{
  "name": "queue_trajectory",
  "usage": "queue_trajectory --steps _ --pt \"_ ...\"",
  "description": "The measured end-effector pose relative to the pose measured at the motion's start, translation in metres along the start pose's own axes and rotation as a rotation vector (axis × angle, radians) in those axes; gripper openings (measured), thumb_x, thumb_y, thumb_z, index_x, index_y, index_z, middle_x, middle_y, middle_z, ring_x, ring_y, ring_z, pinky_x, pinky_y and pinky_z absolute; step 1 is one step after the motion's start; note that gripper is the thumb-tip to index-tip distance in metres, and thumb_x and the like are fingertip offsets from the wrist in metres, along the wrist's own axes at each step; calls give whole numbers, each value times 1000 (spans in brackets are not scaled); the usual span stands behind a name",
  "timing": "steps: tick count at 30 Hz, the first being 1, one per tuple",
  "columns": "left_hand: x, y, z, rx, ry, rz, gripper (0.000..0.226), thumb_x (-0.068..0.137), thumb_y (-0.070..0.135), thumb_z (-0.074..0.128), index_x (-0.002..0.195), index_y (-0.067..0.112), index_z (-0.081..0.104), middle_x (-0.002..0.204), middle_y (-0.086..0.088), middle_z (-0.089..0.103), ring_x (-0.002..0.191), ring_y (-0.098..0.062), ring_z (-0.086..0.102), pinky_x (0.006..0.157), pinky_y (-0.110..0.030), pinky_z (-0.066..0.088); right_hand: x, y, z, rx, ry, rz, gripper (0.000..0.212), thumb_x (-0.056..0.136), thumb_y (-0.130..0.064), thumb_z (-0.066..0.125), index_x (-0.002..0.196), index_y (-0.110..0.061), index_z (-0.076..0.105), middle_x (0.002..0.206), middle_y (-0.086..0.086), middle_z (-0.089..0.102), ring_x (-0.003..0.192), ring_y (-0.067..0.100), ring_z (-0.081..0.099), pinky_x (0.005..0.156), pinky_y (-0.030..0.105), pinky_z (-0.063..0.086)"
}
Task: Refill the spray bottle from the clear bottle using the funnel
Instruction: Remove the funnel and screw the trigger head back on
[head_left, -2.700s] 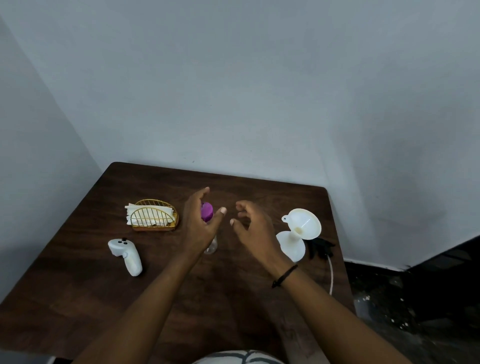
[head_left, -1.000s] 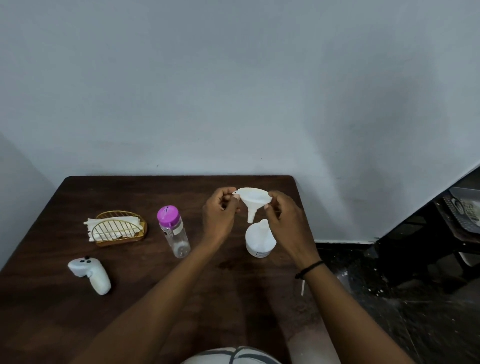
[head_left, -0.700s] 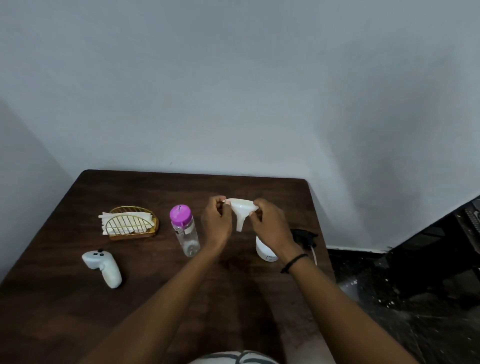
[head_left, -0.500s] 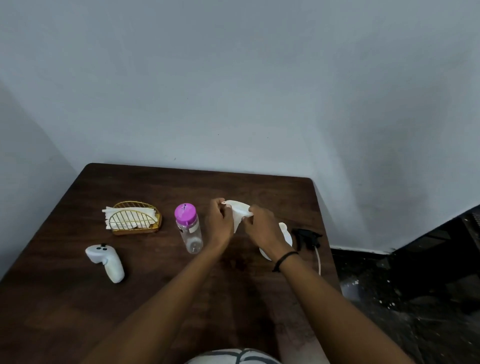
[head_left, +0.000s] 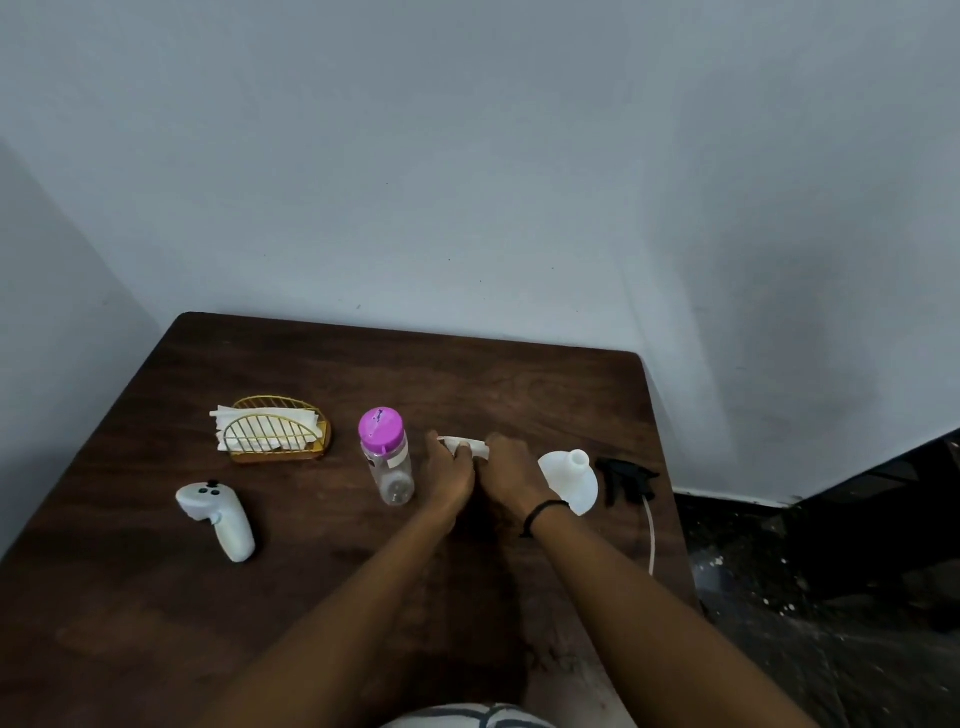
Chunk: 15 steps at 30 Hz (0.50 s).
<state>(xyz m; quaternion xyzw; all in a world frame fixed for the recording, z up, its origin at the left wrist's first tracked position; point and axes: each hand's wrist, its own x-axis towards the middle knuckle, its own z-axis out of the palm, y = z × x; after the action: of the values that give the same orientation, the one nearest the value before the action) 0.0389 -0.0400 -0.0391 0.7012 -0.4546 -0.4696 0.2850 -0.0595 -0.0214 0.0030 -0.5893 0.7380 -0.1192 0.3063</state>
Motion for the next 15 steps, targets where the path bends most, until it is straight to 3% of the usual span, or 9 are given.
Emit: queue_trajectory --steps 5,11,15 --pt "2 -8 1 30 -28 -86 67 94 29 51 151 11 21 141 -16 52 125 -32 54 104 -48 46 -2 3 9 -44 -50 16 30 97 -29 48 114 -8 62 118 14 67 104 31 65 85 38 51" --pt "-1 -12 0 75 -13 -78 70 91 25 54 151 9 21 144 -17 48 128 -34 51 105 -48 45 -6 7 9 -41 -55 3 17 94 -23 51 100 -10 59 109 13 67 94 29 65 77 38 52" --pt "-9 -10 -1 154 1 -8 77 92 30 54 154 13 12 155 -17 34 141 -33 36 113 -48 36 -11 4 -2 -33 47 -39 11 91 -22 54 86 -14 48 104 12 64 90 28 61 68 32 40"
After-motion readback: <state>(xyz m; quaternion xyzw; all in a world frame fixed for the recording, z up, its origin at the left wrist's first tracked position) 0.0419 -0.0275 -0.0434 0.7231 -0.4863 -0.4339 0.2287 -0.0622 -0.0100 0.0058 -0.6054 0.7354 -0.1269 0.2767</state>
